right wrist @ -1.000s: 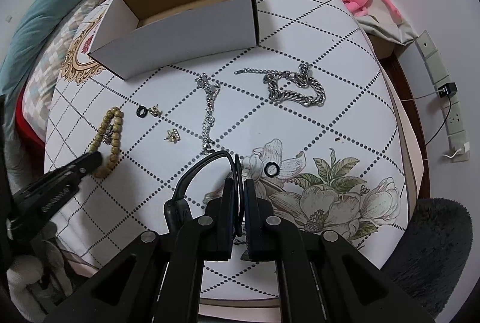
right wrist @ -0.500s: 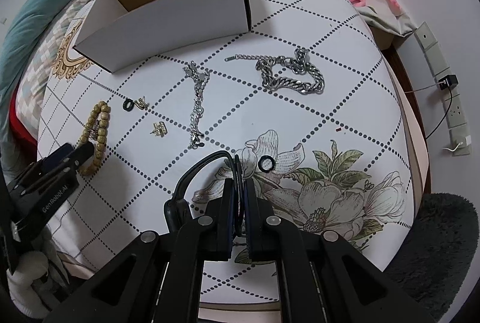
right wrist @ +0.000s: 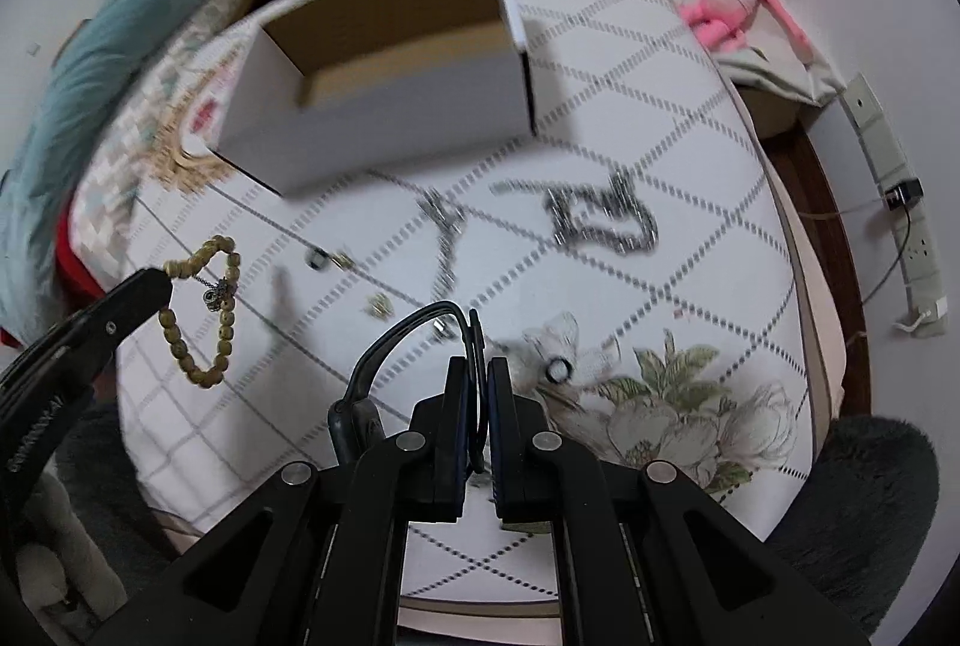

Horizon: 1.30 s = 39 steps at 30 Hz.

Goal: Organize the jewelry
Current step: 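Lower both held bracelets into the white box and open both tools, then lift both open tools up out of the white box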

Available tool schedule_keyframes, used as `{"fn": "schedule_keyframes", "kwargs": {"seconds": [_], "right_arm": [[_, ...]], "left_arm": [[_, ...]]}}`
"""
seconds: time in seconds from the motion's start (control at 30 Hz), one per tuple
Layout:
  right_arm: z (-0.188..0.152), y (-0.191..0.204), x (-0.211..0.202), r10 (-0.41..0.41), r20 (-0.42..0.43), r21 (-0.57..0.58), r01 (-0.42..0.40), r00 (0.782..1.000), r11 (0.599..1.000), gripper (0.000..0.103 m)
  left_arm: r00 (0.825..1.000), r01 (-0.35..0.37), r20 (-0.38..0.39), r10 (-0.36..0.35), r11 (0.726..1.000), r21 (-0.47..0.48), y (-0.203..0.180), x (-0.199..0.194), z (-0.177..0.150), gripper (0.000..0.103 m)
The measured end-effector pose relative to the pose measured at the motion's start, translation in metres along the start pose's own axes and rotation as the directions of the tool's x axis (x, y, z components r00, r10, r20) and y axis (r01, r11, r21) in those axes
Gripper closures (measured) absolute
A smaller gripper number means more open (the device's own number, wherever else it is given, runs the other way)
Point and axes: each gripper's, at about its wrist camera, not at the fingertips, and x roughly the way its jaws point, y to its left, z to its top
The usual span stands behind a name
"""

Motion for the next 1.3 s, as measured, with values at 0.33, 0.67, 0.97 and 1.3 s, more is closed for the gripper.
{"fn": "schedule_keyframes", "kwargs": {"seconds": [0.33, 0.67, 0.97, 1.3], "right_arm": [[0.096, 0.012, -0.038, 0.000, 0.139, -0.053, 0.007, 0.990, 0.999, 0.097], [0.177, 0.020, 0.022, -0.040, 0.069, -0.112, 0.048, 0.997, 0.993, 0.097], [0.192, 0.021, 0.038, -0.058, 0.071, -0.135, 0.067, 0.996, 0.989, 0.053], [0.155, 0.014, 0.023, -0.246, 0.185, -0.147, 0.274, 0.951, 0.950, 0.001]], "left_arm": [[0.997, 0.041, 0.065, -0.041, 0.999, 0.009, -0.002, 0.002, 0.091, 0.097], [0.996, 0.056, -0.061, -0.057, 0.998, -0.021, 0.001, 0.066, 0.129, 0.096], [0.992, -0.117, -0.035, 0.117, 0.993, -0.004, 0.005, 0.073, 0.134, 0.068], [0.958, -0.280, 0.066, 0.281, 0.960, -0.015, 0.018, 0.065, 0.095, 0.000]]}}
